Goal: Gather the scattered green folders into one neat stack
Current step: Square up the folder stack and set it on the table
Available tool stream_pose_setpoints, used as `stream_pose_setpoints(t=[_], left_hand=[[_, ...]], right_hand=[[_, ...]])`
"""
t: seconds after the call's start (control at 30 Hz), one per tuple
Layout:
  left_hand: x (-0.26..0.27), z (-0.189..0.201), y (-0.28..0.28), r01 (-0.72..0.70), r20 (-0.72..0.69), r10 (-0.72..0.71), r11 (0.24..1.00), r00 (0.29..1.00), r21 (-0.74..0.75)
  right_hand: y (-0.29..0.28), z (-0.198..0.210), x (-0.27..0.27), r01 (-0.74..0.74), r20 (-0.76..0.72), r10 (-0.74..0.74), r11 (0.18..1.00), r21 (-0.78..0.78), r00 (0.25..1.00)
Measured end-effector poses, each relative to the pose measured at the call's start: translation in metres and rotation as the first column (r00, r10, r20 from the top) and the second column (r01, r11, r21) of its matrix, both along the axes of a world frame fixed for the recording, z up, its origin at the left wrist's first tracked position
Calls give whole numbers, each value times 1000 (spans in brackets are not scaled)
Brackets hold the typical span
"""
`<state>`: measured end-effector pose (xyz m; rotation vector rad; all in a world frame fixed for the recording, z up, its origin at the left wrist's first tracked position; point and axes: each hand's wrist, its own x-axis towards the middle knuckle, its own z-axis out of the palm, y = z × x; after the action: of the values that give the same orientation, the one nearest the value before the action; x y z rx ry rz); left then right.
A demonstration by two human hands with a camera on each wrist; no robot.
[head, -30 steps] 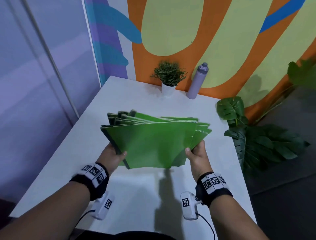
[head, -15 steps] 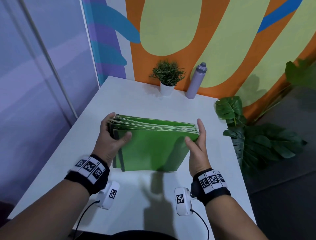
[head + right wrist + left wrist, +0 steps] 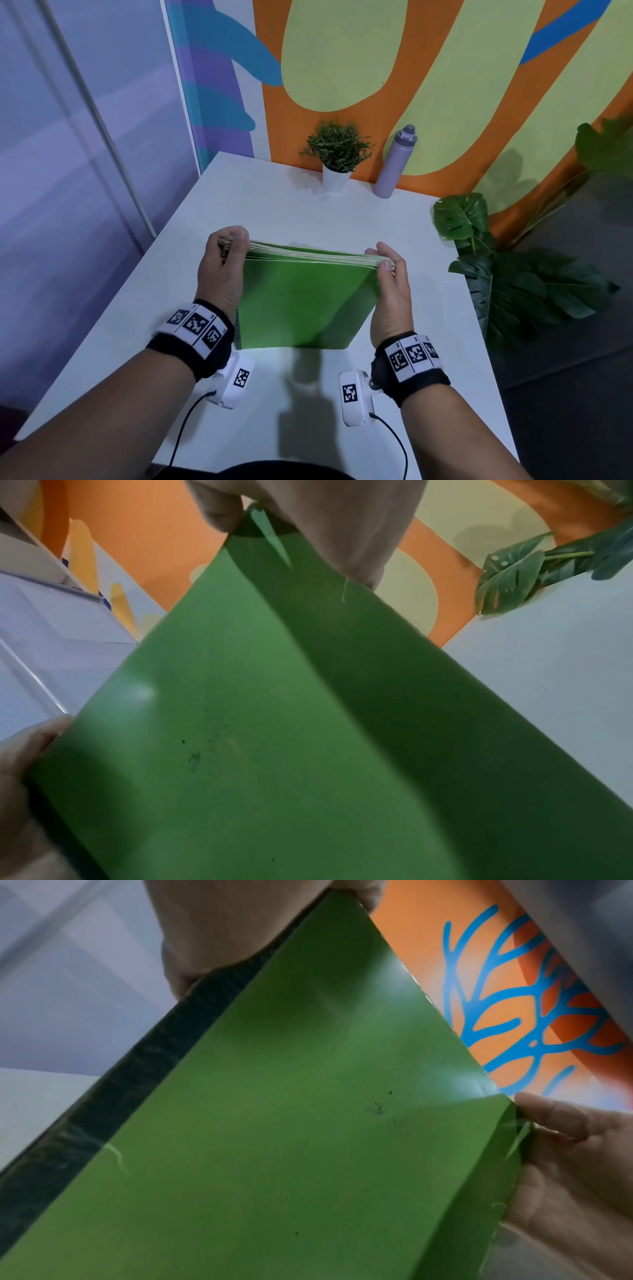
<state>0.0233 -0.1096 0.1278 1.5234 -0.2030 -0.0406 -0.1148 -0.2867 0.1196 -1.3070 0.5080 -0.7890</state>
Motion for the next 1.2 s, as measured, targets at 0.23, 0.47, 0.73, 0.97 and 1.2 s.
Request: stream_pose_setpoints(t=[0.23, 0.47, 0.73, 0.97, 1.2], left_hand=[[-3, 3, -2, -23, 41, 23, 1000, 999, 14], [1, -7, 4, 65, 49, -67, 997, 997, 36], [3, -49, 26, 277, -176, -238, 929, 955, 244], [-1, -72, 32, 332, -256, -239, 837, 937, 436], [-7, -87, 33, 360, -295, -229, 759, 928, 543]], right_hand=[[-4, -2, 2, 32, -7, -32, 999, -9, 999], [-3, -13, -2, -14, -73, 5, 992, -123, 997], [7, -38, -10, -104, -158, 112, 993, 60, 981], [5, -59, -14, -149, -334, 158, 987, 51, 929], [4, -80, -23, -248, -554, 144, 962, -117, 820]])
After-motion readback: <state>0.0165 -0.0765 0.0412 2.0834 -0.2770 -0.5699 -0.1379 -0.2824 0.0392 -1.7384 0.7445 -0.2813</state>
